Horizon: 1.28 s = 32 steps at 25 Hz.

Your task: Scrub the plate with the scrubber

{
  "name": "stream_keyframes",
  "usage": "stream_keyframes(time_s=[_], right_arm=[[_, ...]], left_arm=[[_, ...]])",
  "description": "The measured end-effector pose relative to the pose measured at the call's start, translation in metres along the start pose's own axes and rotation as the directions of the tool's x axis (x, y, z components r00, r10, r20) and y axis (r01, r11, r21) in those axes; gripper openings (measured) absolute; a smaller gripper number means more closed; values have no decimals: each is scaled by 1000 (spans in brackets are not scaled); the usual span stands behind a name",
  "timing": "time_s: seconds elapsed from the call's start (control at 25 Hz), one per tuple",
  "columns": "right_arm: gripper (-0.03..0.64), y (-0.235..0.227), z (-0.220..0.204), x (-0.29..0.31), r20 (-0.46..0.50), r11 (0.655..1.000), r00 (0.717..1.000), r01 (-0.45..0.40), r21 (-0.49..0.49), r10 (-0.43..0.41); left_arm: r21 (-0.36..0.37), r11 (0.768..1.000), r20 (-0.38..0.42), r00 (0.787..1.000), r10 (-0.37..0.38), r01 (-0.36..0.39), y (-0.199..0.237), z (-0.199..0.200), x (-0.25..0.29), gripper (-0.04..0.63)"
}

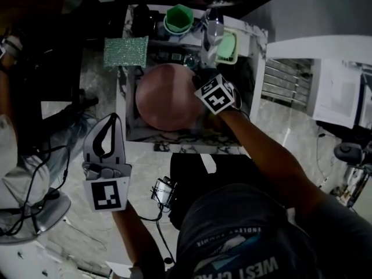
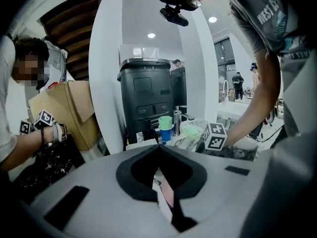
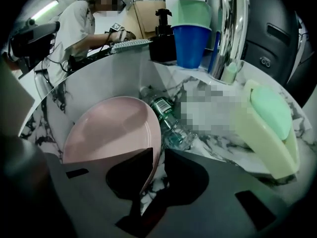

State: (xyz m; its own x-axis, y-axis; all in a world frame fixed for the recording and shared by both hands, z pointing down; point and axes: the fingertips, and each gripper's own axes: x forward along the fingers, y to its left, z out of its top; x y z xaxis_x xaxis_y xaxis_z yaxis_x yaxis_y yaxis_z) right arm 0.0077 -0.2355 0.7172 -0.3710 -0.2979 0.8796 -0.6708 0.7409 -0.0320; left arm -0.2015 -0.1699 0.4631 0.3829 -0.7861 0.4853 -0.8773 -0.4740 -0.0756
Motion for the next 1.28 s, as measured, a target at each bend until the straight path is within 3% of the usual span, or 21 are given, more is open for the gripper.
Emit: stream_keyframes(time_s=[0.4,0.84,1.28], right_arm=[[66,4,-3,5,-18,1000,1000,17,21,-17],[49,3,19,-23,58,998,996,62,-7,-62],[38,6,48,-58,147,994,989,-35,99,20]], left_arm=[[-13,1000,-2,1000,-4,4,0,-2,5,0],[-10,1000,7,1000,12,-12,0,7,2,0],[-4,999,31,998,46,-46,0,24,-11,0]])
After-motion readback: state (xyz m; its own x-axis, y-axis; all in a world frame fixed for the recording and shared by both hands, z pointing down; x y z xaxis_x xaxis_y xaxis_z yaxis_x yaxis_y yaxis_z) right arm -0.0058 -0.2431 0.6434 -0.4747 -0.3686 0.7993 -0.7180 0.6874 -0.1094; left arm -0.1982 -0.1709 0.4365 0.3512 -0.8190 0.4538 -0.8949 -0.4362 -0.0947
